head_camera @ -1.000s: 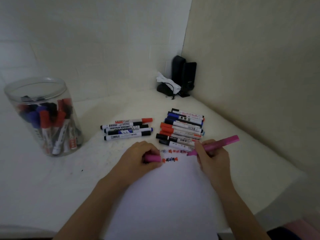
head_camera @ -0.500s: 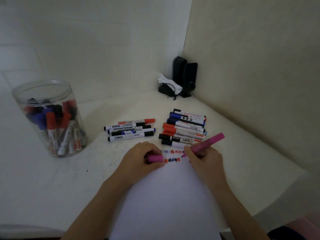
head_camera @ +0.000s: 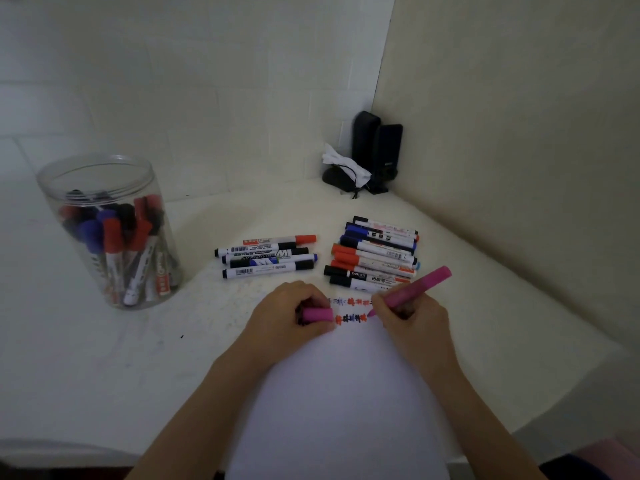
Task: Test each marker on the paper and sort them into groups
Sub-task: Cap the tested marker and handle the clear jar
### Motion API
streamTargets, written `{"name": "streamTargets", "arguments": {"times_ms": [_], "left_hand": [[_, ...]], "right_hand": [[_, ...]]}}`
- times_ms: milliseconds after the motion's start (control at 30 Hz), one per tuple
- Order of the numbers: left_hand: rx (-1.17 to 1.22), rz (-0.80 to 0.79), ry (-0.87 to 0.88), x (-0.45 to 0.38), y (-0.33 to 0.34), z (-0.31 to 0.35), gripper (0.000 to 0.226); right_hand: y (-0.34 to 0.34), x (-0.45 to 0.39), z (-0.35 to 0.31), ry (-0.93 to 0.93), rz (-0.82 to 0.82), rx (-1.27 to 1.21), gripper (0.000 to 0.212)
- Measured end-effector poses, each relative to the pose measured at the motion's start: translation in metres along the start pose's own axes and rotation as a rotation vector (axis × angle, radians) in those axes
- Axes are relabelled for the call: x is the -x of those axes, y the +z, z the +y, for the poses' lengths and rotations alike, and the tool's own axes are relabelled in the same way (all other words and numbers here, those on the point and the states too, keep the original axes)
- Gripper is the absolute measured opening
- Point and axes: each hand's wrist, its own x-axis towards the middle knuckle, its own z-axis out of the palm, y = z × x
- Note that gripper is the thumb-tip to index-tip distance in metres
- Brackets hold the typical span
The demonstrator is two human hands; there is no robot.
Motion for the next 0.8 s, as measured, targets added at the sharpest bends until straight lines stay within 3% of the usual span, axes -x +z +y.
{"name": "streamTargets", "arguments": {"times_ms": [500,800], "left_hand": [[0.001,-0.003,0.005,0.001,0.0,0.0,0.028],[0.06,-0.008,-0.01,-0.002,-0.003,0.004,0.02]], "right_hand": [[-0.002,0.0,-0.004,-0.017,0.034,-0.015,0.02],[-0.006,-0.002,-0.01,0.122,0.063,-0.155,0.011]]}}
